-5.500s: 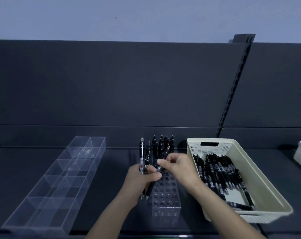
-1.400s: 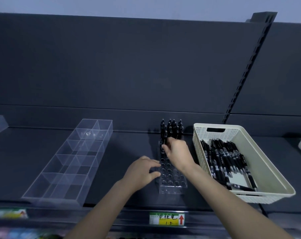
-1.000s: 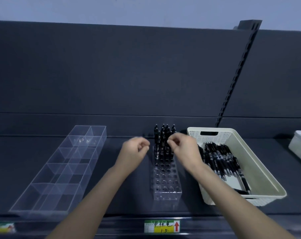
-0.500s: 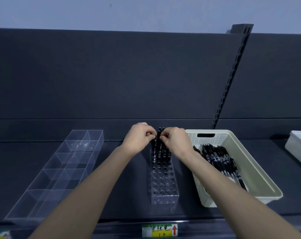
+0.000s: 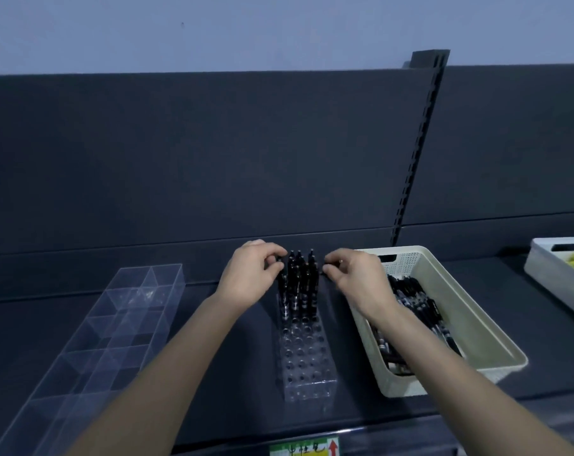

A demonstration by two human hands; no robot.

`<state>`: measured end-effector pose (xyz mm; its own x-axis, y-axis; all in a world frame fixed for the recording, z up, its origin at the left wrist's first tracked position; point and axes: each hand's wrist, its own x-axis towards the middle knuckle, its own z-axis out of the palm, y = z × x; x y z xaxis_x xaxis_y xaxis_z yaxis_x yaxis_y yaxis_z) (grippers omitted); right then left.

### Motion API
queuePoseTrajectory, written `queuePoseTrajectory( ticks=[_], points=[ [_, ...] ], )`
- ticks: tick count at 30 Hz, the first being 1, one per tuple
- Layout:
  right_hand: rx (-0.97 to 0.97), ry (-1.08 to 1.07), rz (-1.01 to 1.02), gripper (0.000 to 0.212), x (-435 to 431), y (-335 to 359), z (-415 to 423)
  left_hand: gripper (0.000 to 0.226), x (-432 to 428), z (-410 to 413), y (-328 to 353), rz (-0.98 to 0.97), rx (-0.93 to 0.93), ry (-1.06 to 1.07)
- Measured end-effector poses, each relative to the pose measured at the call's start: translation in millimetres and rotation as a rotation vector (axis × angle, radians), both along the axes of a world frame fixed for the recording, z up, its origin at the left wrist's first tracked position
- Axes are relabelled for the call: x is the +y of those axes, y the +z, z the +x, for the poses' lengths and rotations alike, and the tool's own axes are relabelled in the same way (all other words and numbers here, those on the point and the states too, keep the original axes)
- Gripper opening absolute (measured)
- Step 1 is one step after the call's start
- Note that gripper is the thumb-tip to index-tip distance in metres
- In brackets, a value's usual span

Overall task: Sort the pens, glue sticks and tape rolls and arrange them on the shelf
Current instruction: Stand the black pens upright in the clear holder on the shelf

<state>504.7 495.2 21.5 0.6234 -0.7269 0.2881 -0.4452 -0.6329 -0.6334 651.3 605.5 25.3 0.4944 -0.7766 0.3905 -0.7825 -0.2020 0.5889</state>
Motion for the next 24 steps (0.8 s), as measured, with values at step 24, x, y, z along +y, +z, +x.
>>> queuePoseTrajectory(
  ticks=[24],
  points=[
    [0.549, 0.209, 0.272, 0.016, -115, -46, -132, 0.036, -150, -177, -82, 0.777, 0.237, 0.263]
  ],
)
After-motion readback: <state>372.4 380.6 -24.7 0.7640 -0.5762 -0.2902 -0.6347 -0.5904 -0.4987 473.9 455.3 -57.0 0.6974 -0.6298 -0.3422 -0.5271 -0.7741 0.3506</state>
